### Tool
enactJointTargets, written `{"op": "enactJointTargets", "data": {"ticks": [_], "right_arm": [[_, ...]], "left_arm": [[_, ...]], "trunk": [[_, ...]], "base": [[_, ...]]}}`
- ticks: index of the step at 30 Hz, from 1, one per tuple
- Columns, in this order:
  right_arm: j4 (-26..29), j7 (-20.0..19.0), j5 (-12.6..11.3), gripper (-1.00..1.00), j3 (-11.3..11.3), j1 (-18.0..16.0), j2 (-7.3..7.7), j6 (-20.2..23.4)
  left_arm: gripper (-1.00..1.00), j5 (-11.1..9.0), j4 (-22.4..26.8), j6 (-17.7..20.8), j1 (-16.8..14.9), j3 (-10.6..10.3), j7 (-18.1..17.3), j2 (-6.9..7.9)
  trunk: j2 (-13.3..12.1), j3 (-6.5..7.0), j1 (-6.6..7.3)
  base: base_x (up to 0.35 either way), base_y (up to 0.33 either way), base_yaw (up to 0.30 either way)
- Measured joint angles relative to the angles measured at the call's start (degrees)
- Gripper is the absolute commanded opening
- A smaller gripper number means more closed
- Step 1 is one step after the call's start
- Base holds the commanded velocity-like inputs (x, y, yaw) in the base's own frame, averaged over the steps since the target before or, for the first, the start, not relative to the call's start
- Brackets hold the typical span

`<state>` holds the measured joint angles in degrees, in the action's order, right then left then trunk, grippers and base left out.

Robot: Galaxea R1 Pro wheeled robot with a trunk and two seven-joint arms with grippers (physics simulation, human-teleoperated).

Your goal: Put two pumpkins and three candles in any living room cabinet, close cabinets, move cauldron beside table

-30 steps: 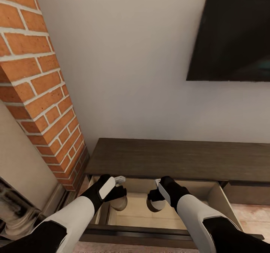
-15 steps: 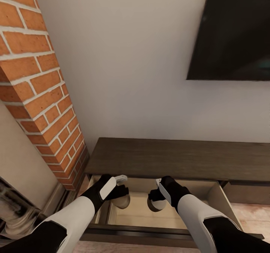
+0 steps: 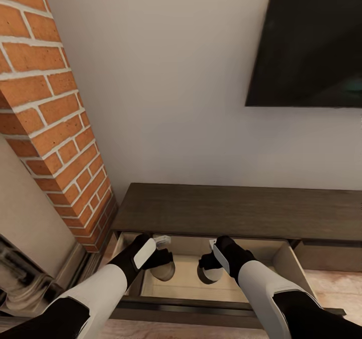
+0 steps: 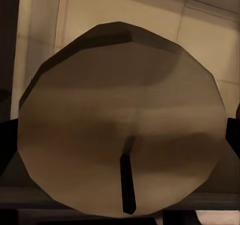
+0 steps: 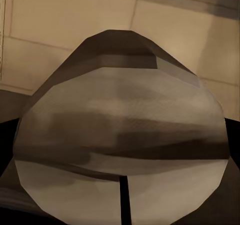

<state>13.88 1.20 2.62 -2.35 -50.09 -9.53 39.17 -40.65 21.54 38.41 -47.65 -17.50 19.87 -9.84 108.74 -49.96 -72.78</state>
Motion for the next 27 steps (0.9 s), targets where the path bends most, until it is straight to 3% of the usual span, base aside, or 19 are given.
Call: {"op": "enactJointTargets", "data": {"ticks": [10,27], "right_arm": [[0.0,-0.3,0.01,-1.0,0.12,0.14,0.08,-0.64],[0.0,0.06,-0.01,-1.0,0.1,0.18,0.04,0.07]], "left_arm": [[-1.0,0.07,-0.01,-0.14,0.09,-0.08,0.0,0.0],[-1.0,0.04,-0.11,0.01,0.1,-0.42,0.07,0.0]], "trunk": [[0.0,0.0,0.0],[0.0,-0.42,0.0]], "base": [[0.061,-0.171,0.0],[0.006,-0.012,0.0]]}}
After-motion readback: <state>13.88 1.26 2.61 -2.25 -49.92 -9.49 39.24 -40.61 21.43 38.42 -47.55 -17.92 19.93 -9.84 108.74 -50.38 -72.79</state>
